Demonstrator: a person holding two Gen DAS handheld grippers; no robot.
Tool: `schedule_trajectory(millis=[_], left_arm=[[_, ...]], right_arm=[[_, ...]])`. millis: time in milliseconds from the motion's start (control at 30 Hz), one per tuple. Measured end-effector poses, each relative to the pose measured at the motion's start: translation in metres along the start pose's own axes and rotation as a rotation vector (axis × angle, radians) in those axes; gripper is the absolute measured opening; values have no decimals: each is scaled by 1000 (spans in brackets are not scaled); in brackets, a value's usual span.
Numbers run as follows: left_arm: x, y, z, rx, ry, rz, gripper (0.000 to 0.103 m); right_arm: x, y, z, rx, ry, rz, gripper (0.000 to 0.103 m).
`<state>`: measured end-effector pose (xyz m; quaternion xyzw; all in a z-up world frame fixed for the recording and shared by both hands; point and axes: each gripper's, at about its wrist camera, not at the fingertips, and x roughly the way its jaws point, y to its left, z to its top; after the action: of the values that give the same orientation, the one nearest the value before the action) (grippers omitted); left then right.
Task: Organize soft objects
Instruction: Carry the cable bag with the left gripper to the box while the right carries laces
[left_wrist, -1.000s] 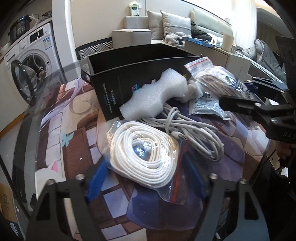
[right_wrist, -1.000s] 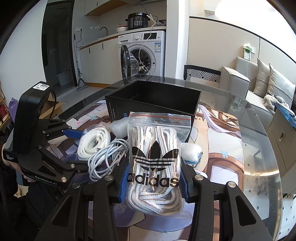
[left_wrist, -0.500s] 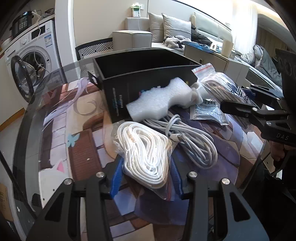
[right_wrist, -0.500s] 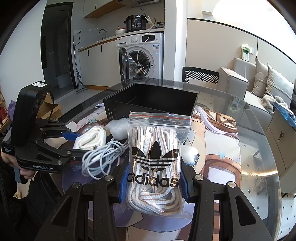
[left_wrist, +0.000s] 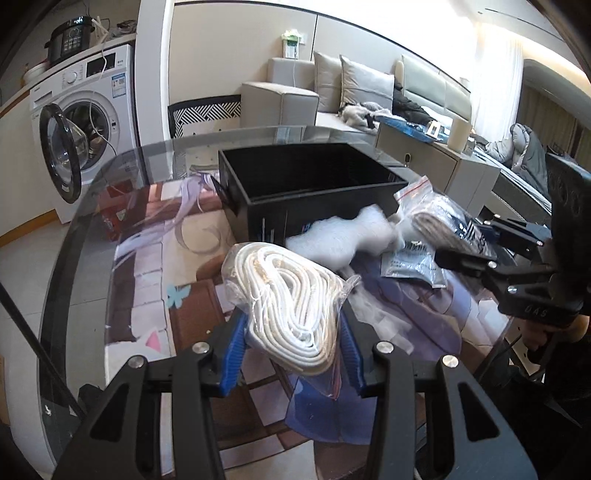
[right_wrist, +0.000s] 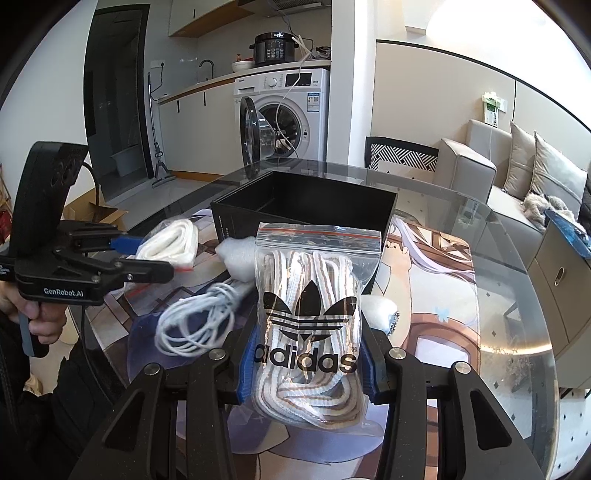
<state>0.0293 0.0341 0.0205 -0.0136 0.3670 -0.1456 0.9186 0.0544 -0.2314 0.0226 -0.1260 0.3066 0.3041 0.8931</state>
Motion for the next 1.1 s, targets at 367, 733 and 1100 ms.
schedule_trajectory(millis=[367, 733, 1100], left_arm=[[-16, -3, 12, -31, -75, 14, 44], [-21, -3, 26, -69, -125, -3, 44], [-15, -6, 56, -95, -173, -10, 45]], right_arm=[[-8, 3, 3, -5, -18, 6, 45], [-18, 4, 17, 21, -33, 27, 45], [-9, -1, 52, 48, -28, 7, 45]])
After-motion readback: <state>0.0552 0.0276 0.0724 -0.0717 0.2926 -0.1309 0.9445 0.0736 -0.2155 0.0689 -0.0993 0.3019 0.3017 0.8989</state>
